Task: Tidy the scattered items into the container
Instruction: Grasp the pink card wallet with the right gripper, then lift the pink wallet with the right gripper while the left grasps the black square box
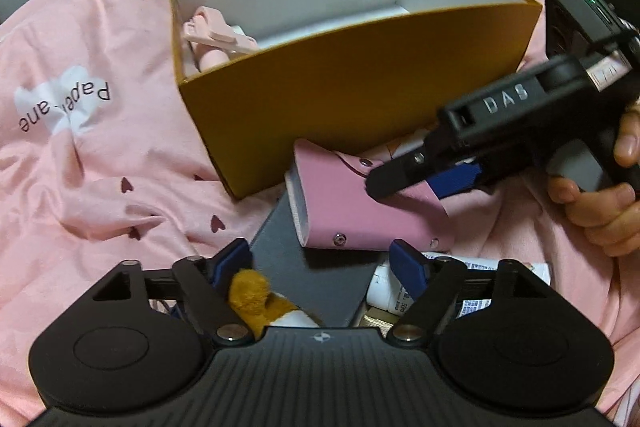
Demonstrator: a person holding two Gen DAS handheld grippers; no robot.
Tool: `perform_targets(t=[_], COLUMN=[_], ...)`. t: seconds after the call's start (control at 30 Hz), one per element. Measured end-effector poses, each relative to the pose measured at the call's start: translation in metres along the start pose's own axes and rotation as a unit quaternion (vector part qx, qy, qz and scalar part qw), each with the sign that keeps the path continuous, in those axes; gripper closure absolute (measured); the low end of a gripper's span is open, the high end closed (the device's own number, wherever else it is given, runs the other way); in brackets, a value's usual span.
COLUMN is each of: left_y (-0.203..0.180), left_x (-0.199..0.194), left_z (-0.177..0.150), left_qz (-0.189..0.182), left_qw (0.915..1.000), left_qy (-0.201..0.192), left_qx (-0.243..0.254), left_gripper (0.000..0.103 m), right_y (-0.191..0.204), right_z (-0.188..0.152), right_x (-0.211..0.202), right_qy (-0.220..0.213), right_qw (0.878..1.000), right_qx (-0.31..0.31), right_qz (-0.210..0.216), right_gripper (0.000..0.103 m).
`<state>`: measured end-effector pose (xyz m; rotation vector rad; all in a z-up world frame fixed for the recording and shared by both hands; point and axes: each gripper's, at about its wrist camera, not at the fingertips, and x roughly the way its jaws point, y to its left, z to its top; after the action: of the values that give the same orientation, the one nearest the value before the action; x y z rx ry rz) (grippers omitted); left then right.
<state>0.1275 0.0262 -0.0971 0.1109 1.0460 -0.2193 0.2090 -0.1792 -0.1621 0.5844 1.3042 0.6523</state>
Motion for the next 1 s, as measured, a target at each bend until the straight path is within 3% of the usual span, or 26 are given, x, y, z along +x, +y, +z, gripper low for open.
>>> perform_targets(t=[0.23,0.3,0.33,0.4,0.43,0.5,0.57,0.7,0.77,0.87,1.0], left_y=[-0.011,-0.008,-0.007,-0.005,-0.004,-0.004,-0.004,-0.004,-0.002,-0.002,-0.003], left_x=[0.007,0.008,0.008,0.009,0.009,0.009,0.011,0.014,0.014,0.017,0.021], left_z=[-0.003,-0.005,-0.005,-0.006,-0.006,-0.007,-0.007,-0.009,-0.010,-0.011,-0.012], left_qz=[0.021,0.022,0.026,0.031,0.031,0.030,0.028,0.022,0.018,0.013,0.011], left_qw=[0.9992,0.9992,0.9991,0.9987,0.9986,0.9984,0.9984,0.9987,0.9988,0.9989,0.9986], left_qy=[0.000,0.003,0.006,0.012,0.014,0.017,0.018,0.020,0.020,0.023,0.029], left_qx=[0.035,0.033,0.034,0.038,0.040,0.045,0.046,0.043,0.042,0.039,0.041], left_gripper=[0.003,0.003,0.003,0.003,0.003,0.003,0.003,0.003,0.003,0.003,0.003], right_y=[-0.006,-0.005,-0.005,-0.008,-0.009,-0.008,-0.006,-0.010,-0.014,-0.017,-0.017], right_z=[0.000,-0.001,-0.002,-0.004,-0.005,-0.008,-0.011,-0.011,-0.010,-0.007,-0.003], right_x=[0.010,0.006,0.003,-0.006,-0.011,-0.022,-0.030,-0.030,-0.026,-0.022,-0.013], right_qy=[-0.005,-0.010,-0.013,-0.018,-0.020,-0.026,-0.034,-0.029,-0.021,-0.011,0.002], right_qw=[1.000,1.000,1.000,0.999,0.998,0.997,0.997,0.997,0.997,0.996,0.997], right_qx=[0.013,0.011,0.015,0.033,0.041,0.046,0.042,0.048,0.056,0.064,0.057], right_qz=[0.023,0.018,0.017,0.028,0.041,0.059,0.063,0.049,0.046,0.056,0.059], right_gripper=[0.031,0.038,0.047,0.068,0.087,0.095,0.097,0.087,0.062,0.048,0.037])
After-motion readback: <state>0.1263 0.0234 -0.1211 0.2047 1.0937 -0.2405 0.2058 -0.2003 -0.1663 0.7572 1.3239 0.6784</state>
